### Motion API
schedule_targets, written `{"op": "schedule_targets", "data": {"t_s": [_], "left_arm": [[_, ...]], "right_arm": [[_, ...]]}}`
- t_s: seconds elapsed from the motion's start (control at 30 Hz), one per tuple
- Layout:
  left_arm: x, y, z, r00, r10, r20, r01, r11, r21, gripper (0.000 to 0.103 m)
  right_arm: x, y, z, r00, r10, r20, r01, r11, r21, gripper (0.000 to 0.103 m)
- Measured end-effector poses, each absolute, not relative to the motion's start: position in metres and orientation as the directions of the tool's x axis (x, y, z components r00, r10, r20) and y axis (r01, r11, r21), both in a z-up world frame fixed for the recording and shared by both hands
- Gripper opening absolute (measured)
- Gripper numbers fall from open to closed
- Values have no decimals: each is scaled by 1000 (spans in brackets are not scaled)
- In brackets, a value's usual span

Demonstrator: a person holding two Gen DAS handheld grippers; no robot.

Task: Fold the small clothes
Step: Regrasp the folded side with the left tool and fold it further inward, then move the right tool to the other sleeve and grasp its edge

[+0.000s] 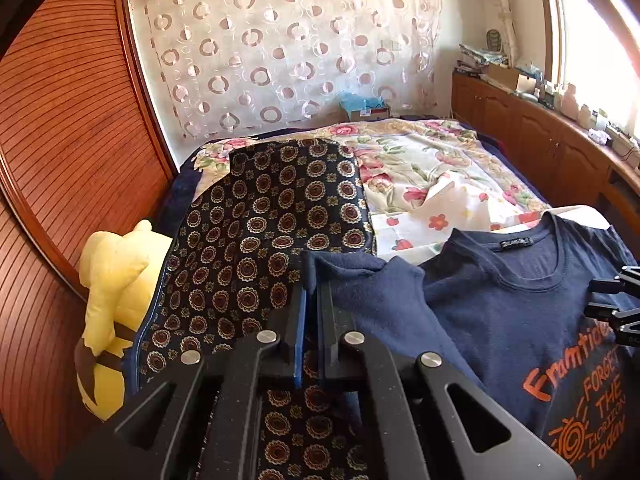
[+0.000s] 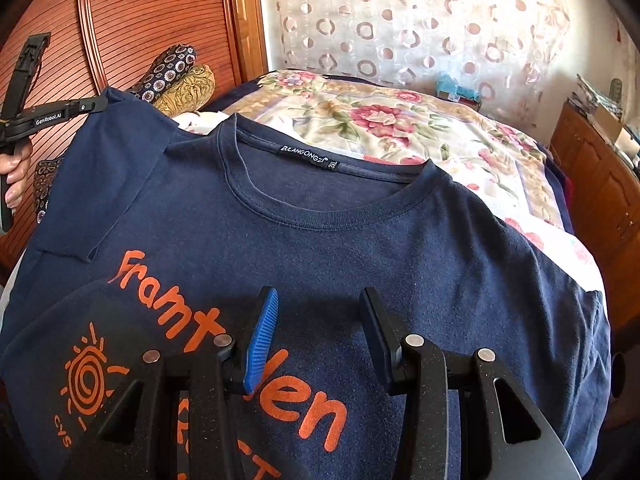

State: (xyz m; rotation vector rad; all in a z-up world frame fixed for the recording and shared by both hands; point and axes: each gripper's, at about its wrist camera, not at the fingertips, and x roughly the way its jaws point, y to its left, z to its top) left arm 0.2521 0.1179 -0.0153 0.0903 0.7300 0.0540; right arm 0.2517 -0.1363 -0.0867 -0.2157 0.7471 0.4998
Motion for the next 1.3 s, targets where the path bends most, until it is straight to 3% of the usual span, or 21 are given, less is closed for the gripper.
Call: {"op": "schedule_targets", "data": {"t_s": [0.07, 0.23, 0.3, 0.37, 0.43, 0.47, 0.67, 0.77, 1.3], "left_arm": [[247, 115, -10, 759, 61, -648, -9, 996, 84, 13], [219, 101, 7, 804, -9, -595, 54, 997, 58, 38], [204, 94, 14, 822, -24, -569, 74, 995, 65, 41], [187, 86, 21, 841, -32, -540, 87, 993, 77, 52], [172, 82, 27, 855, -46, -516, 99, 992, 75, 76], [163, 79, 30, 860, -61, -507, 109, 992, 66, 78], [134, 60, 28, 854, -122, -506, 163, 986, 37, 79], [122, 48, 18, 843, -150, -517, 188, 982, 22, 80], [115, 9, -59, 707, -197, -680, 230, 972, -42, 80]], "right_arm": [[252, -137, -87, 625, 355, -695, -505, 863, -13, 44], [253, -136, -86, 626, 347, -698, -504, 863, -23, 44], [253, -135, -85, 634, 322, -703, -495, 868, -49, 44], [248, -138, -78, 653, 304, -694, -478, 876, -66, 44], [236, -143, -67, 673, 309, -672, -466, 883, -61, 44], [230, -146, -62, 683, 310, -662, -461, 885, -61, 44], [182, -167, -40, 746, 279, -605, -404, 911, -77, 45], [159, -182, -38, 768, 259, -586, -368, 927, -74, 52], [79, -267, -61, 801, 83, -593, -146, 988, -59, 54]]}}
